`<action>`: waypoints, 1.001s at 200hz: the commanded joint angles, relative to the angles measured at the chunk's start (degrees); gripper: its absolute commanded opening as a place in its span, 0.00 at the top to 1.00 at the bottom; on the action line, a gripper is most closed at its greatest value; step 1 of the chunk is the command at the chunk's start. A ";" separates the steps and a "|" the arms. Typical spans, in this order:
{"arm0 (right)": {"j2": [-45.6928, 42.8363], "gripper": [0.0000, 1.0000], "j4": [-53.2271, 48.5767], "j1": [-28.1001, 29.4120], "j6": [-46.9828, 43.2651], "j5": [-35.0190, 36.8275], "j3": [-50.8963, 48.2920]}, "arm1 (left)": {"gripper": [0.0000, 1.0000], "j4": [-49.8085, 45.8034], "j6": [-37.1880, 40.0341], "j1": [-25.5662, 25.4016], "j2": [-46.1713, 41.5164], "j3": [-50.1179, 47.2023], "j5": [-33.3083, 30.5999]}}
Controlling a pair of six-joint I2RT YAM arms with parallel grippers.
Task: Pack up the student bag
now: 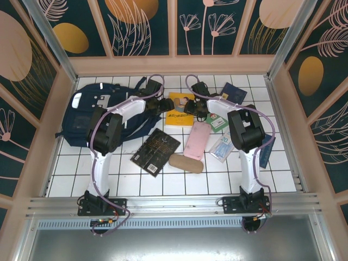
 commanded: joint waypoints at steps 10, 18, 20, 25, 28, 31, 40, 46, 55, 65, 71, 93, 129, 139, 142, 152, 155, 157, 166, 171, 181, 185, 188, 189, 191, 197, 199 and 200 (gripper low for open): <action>2.69 0.51 -3.24 -0.23 0.15 -1.12 1.09 | 0.36 -4.38 1.60 -0.87 5.18 1.71 -0.29; 2.77 0.51 -3.30 -0.21 0.25 -1.21 1.37 | 0.36 -5.20 1.67 -1.13 5.88 2.54 -0.42; 2.77 0.51 -3.32 -0.22 0.25 -1.21 1.46 | 0.36 -5.48 1.79 -1.15 6.06 2.83 -0.50; 2.78 0.51 -3.32 -0.17 0.33 -1.36 1.62 | 0.36 -6.10 2.13 -1.36 6.55 3.45 -0.61; 2.85 0.51 -3.32 -0.17 0.34 -1.45 1.66 | 0.36 -6.53 2.31 -1.46 6.85 3.90 -0.68; 2.87 0.51 -3.32 -0.17 0.39 -1.50 1.74 | 0.36 -6.96 2.45 -1.58 7.18 4.31 -0.79; 2.95 0.51 -3.28 -0.10 0.52 -1.94 1.97 | 0.37 -8.32 2.93 -1.92 8.29 5.63 -0.90; 2.97 0.51 -3.17 -0.05 0.60 -2.07 2.02 | 0.37 -9.27 3.17 -2.15 9.24 6.68 -0.74; 3.10 0.51 -3.11 -0.08 0.77 -2.25 2.02 | 0.38 -10.81 3.30 -2.38 10.44 7.70 -0.97; 3.17 0.51 -3.11 -0.04 0.93 -2.47 2.10 | 0.39 -11.89 3.45 -2.64 11.36 8.33 -1.33; 3.21 0.51 -3.05 0.00 0.96 -2.65 2.07 | 0.39 -12.04 3.45 -2.73 11.55 8.29 -0.98; 3.27 0.51 -2.85 0.22 1.21 -3.21 2.09 | 0.40 -10.90 3.39 -3.15 10.88 7.52 1.02; 3.17 0.51 -1.77 0.28 1.66 -5.01 2.02 | 0.43 -4.67 1.16 -3.18 8.70 6.03 13.07; 2.96 0.51 -1.40 0.32 1.81 -5.62 1.92 | 0.44 -0.95 -0.75 -3.18 7.63 4.79 17.71; 2.97 0.52 -1.32 0.29 1.88 -5.76 1.97 | 0.44 0.23 -1.44 -3.18 7.36 4.29 19.33; 2.78 0.51 -1.00 0.34 2.01 -6.12 1.89 | 0.45 4.67 -3.77 -3.17 6.10 2.60 23.43; 2.74 0.51 -0.91 0.28 2.01 -6.21 1.83 | 0.45 6.22 -4.55 -3.18 5.62 1.91 24.65; 2.74 0.51 -0.90 0.27 2.08 -6.21 1.84 | 0.45 7.47 -5.10 -3.18 5.25 1.40 25.55; 2.54 0.51 -0.65 0.19 2.18 -6.30 1.67 | 0.46 12.97 -8.00 -3.18 3.61 -0.80 28.78; 2.38 0.51 -0.54 0.14 2.27 -6.39 1.62 | 0.47 15.35 -9.41 -3.13 2.79 -1.74 29.81; 2.20 0.51 -0.35 -0.08 2.43 -6.61 1.36 | 0.47 18.67 -11.07 -3.18 1.40 -2.80 31.28; 2.11 0.51 -0.25 -0.17 2.52 -6.65 1.23 | 0.47 19.53 -11.44 -3.17 0.95 -3.04 31.74; 2.07 0.51 -0.18 -0.24 2.54 -6.72 1.11 | 0.47 20.24 -11.63 -3.15 0.53 -3.26 32.04; 2.03 0.51 -0.13 -0.25 2.54 -6.73 1.08 | 0.47 20.45 -11.74 -3.12 0.44 -3.30 32.13; 1.97 0.51 -0.09 -0.25 2.60 -6.74 0.99 | 0.47 20.93 -12.00 -3.10 0.13 -3.46 32.32; 1.79 0.52 0.08 -0.41 2.67 -6.83 0.77 | 0.47 22.37 -12.55 -3.04 -0.52 -4.03 32.72; 1.74 0.52 0.14 -0.42 2.70 -6.83 0.67 | 0.46 22.82 -12.68 -3.06 -0.70 -4.17 32.88; 1.64 0.52 0.17 -0.43 2.71 -6.88 0.64 | 0.46 23.01 -12.75 -3.07 -0.79 -4.19 32.95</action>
